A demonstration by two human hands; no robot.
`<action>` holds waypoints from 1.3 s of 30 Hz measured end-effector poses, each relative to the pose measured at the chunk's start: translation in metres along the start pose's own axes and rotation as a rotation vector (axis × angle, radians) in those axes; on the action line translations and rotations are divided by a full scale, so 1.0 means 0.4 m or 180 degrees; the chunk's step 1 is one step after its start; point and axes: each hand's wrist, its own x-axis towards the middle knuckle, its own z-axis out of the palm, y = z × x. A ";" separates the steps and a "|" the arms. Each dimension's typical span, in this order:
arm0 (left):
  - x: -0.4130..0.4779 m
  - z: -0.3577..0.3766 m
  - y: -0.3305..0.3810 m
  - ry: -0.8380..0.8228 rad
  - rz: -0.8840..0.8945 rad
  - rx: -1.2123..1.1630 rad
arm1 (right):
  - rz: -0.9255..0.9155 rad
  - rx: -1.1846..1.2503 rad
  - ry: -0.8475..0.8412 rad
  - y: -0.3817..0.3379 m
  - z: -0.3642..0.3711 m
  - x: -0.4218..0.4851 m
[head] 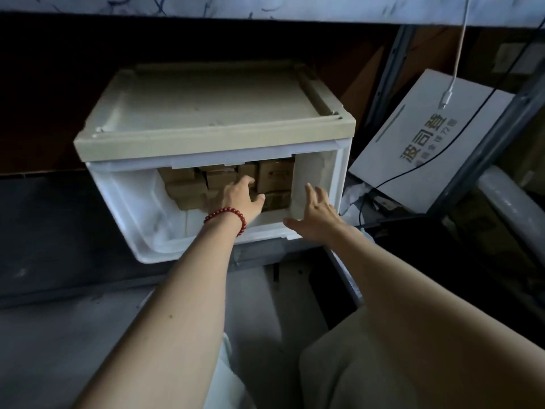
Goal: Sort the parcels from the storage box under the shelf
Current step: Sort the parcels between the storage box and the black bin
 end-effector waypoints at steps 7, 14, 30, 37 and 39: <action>0.079 0.100 0.029 -0.0339 0.0339 0.0032 | 0.0131 0.0179 -0.0343 0.045 0.012 0.074; 0.205 0.145 0.046 -0.0082 0.0389 -0.0167 | 0.0294 0.1242 0.0155 0.049 0.073 0.136; 0.269 0.219 0.120 -0.0808 0.0584 -0.1402 | -0.0021 0.1615 0.0515 0.064 0.093 0.204; 0.275 0.203 0.109 -0.0257 0.0263 -0.1260 | -0.0246 0.1444 0.0246 0.077 0.083 0.205; 0.276 0.196 0.091 -0.0170 0.0023 -0.1116 | -0.0203 0.1358 0.0142 0.072 0.082 0.200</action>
